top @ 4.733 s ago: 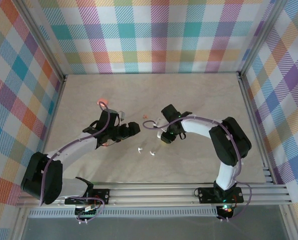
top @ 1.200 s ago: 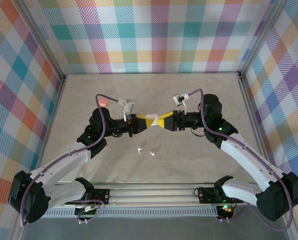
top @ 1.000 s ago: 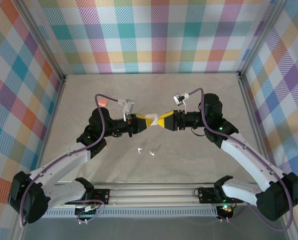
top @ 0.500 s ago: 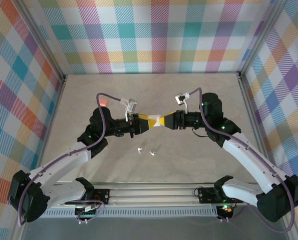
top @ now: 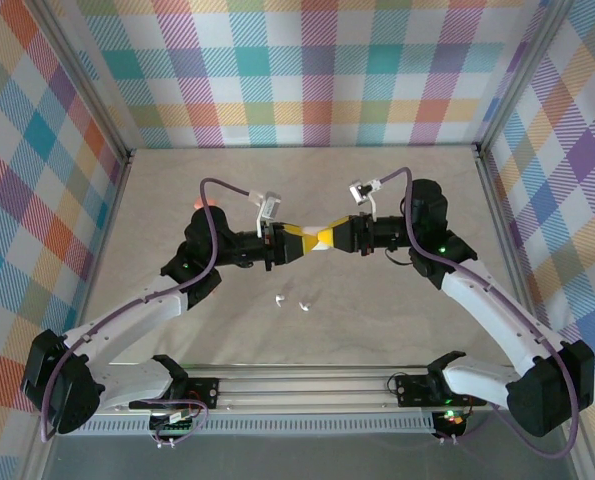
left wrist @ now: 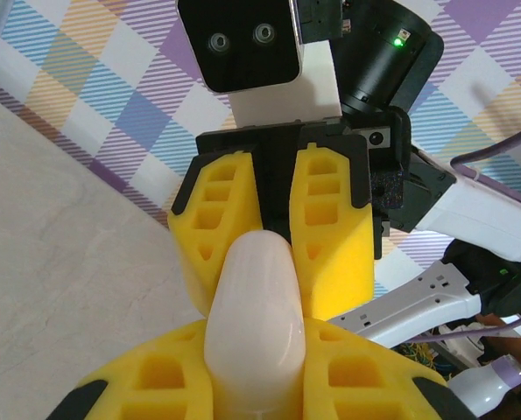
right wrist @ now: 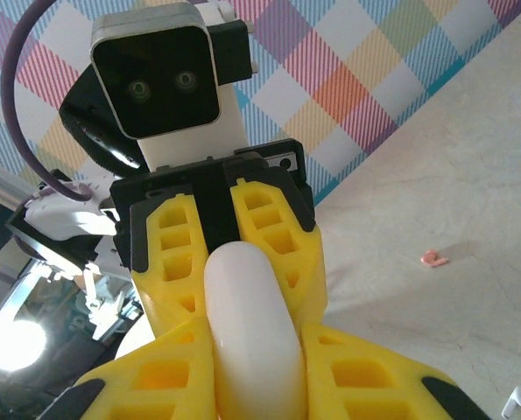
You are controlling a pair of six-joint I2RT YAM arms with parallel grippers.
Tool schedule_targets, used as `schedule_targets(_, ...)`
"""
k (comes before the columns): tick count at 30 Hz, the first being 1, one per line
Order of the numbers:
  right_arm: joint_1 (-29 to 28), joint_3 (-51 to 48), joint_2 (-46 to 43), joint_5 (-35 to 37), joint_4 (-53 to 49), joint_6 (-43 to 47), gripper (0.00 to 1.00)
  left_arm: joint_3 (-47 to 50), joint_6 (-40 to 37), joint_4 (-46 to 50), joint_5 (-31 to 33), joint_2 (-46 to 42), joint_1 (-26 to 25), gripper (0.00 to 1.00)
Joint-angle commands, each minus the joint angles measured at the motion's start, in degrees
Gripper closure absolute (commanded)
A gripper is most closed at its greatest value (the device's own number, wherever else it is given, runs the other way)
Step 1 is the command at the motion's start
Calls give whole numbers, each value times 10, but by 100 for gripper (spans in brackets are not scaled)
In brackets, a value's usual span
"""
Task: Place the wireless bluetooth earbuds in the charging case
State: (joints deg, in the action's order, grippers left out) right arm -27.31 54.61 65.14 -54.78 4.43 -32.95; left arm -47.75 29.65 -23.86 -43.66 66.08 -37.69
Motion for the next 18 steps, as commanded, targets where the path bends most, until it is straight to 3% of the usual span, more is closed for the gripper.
schedule_targets(1, -17, -9, 2, -10, 17, 15, 88, -14, -39, 17, 5, -8, -11, 86)
schedule_targets(3, -17, -9, -2, -4, 15, 30, 90, -13, -54, 38, 10, -19, -11, 75)
schedule_targets(5, -17, -8, -6, 0, 6, 54, 91, -16, -67, 66, 16, -32, -9, 57)
schedule_targets(8, -17, 2, -10, 8, -31, 109, 92, -12, -78, 92, 20, -50, 1, 43)
schedule_targets(18, -16, 36, -14, -10, -101, 234, 91, 1, -65, 82, -59, -52, 27, 45)
